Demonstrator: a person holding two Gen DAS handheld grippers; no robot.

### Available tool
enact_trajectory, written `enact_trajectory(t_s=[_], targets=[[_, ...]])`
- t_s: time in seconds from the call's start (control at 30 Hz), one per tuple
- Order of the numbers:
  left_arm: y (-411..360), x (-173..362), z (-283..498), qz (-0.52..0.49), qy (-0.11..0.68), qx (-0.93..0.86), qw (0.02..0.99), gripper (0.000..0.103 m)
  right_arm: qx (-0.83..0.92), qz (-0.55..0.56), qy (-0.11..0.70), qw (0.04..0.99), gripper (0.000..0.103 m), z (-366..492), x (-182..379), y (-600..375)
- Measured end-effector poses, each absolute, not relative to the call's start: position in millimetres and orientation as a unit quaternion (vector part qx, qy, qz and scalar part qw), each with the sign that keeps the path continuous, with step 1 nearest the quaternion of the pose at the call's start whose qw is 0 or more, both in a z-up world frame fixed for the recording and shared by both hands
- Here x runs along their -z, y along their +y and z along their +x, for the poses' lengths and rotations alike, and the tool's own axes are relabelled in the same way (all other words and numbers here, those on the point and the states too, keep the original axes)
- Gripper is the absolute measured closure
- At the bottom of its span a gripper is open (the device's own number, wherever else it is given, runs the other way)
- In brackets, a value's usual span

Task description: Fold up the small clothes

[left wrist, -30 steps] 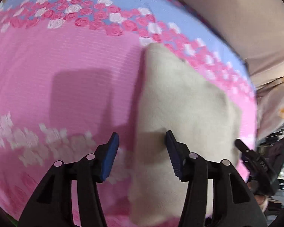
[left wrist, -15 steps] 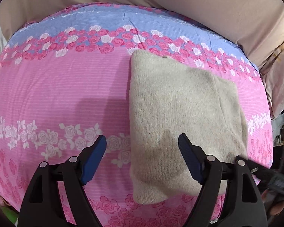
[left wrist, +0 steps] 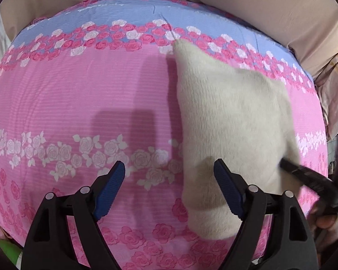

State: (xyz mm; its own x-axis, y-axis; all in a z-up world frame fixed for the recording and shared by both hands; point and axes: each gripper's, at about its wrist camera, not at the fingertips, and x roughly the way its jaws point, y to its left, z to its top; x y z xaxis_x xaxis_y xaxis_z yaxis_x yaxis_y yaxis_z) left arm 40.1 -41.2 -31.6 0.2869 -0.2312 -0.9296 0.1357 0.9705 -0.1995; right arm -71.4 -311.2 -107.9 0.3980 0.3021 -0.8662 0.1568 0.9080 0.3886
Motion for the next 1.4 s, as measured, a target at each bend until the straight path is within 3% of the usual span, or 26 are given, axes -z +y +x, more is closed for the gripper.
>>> enact_trajectory(t_s=[0.07,0.2,0.27,0.37,0.47,0.5,0.53,0.63,0.77,0.8,0.83,0.9,0.93,1.0,1.4], targets=[[-35.7,31.5,39.5,-0.049,0.585,0.11,0.802,0.022,-0.033,0.229,0.52,0.822,0.07,-73.2,82.5,-316.1],[-34.6,33.0,39.8,-0.062,0.588,0.114,0.798,0.022,-0.052,0.2,0.488,0.848,0.07,-53.1,52.0,-305.4],[-41.3,32.0,38.7,-0.052,0.585,0.119,0.8,0.021,-0.056,0.183,0.506,0.841,0.07,-38.7,67.4,-298.2],[-46.4,34.8,40.7,-0.067,0.592,0.133,0.792,0.021,-0.032,0.166,0.549,0.818,0.079,-24.5,110.5,-302.8],[-40.2,38.3,47.7,-0.119,0.601,0.15,0.775,0.015,-0.033,0.198,0.514,0.834,0.061,-39.6,87.4,-315.2],[-37.1,40.9,51.1,-0.142,0.605,0.153,0.768,0.011,-0.022,0.19,0.508,0.84,0.038,-43.1,83.4,-318.4],[-32.3,47.7,57.6,-0.178,0.61,0.157,0.756,0.011,-0.003,0.17,0.502,0.848,0.029,-45.1,81.0,-322.1],[-26.6,72.5,78.1,-0.253,0.627,0.152,0.721,0.011,0.006,0.17,0.539,0.825,0.025,-38.0,105.9,-336.7],[-42.8,104.5,96.4,-0.28,0.652,0.158,0.686,0.011,-0.041,0.32,0.552,0.769,0.022,-32.0,157.2,-362.3],[-46.7,109.5,98.2,-0.288,0.656,0.167,0.678,0.011,-0.039,0.339,0.537,0.771,0.026,-33.7,157.7,-366.6],[-51.2,110.4,98.6,-0.289,0.653,0.169,0.679,0.009,-0.052,0.349,0.535,0.768,0.05,-32.9,158.6,-366.6],[-63.6,105.4,100.7,-0.289,0.652,0.203,0.67,0.037,-0.067,0.378,0.531,0.755,0.062,-33.0,157.7,-368.7],[-65.1,101.3,100.7,-0.285,0.653,0.198,0.673,0.04,-0.067,0.375,0.529,0.758,0.067,-34.3,152.0,-368.6],[-65.8,86.3,100.8,-0.279,0.649,0.209,0.677,0.059,-0.074,0.37,0.513,0.771,0.069,-37.3,130.9,-366.8],[23.8,-113.4,89.6,-0.268,0.536,0.295,0.744,0.059,-0.163,0.314,0.394,0.848,0.069,-36.8,-63.0,-264.8]])
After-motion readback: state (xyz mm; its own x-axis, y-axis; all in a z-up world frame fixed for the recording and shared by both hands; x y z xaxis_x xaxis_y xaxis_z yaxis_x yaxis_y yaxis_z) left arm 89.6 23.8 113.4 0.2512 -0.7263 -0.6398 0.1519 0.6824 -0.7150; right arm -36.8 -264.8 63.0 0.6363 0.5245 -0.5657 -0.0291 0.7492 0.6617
